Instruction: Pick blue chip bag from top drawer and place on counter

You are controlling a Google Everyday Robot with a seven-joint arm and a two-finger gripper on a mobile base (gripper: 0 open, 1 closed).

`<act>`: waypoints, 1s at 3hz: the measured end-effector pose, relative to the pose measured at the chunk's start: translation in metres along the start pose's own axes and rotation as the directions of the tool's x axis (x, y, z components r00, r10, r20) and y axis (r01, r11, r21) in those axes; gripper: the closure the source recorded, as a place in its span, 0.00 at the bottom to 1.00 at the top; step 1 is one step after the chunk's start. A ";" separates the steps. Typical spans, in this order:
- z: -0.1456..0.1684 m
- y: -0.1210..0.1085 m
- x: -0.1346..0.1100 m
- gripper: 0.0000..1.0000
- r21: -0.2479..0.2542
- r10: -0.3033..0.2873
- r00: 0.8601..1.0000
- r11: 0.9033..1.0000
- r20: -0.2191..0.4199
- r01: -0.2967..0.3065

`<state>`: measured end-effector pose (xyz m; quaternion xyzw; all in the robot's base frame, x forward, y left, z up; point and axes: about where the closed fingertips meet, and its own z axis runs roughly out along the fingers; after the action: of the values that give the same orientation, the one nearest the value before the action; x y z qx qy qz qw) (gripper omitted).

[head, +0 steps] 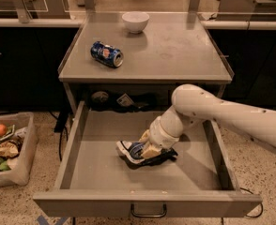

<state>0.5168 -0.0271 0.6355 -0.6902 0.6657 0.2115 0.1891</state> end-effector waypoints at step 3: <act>-0.197 -0.034 -0.107 1.00 0.171 -0.217 0.864 0.973 0.455 0.155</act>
Offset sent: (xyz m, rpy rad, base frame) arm 0.0478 -0.0248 0.2648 0.6208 -0.2067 0.0996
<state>0.5565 -0.0428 0.8581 -0.6656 0.5422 0.3102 0.4084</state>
